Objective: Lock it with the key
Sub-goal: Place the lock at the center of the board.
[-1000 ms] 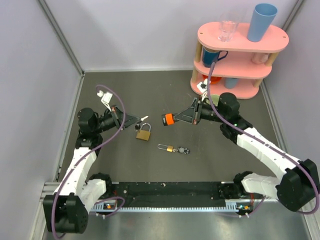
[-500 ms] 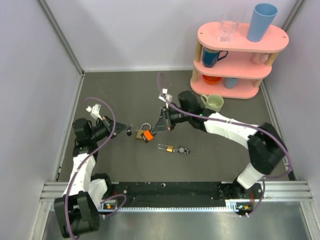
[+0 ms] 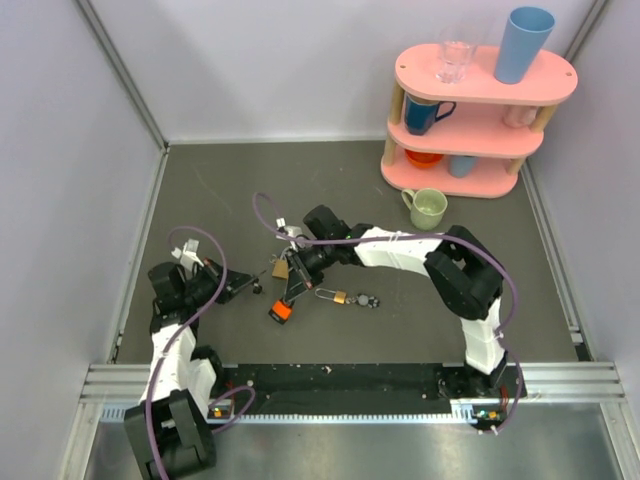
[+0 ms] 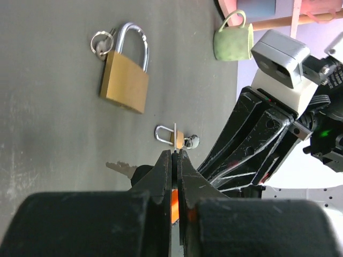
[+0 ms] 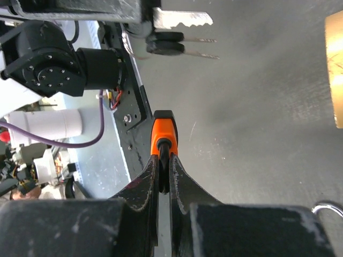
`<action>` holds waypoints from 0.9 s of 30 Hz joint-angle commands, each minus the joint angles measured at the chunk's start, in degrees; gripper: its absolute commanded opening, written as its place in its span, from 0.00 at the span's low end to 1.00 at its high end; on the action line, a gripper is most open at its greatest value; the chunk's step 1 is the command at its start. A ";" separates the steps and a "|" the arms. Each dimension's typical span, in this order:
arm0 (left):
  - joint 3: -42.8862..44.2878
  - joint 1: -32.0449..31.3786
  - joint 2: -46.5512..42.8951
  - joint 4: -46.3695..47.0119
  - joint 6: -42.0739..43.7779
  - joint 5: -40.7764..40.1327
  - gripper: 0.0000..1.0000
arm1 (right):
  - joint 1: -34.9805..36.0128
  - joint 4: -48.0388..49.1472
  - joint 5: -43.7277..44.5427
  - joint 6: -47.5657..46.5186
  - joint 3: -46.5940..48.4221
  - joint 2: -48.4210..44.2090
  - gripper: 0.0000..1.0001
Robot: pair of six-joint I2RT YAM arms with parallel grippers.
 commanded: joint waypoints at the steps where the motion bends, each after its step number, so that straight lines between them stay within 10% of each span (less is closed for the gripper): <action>1: -1.85 0.57 -0.76 2.34 -1.32 -0.44 0.00 | 1.77 -3.46 -2.26 -3.94 4.87 1.08 0.00; 27: -6.77 0.49 -5.07 -6.19 0.88 -5.71 0.00 | 4.68 -23.33 9.95 -15.54 19.55 14.36 0.00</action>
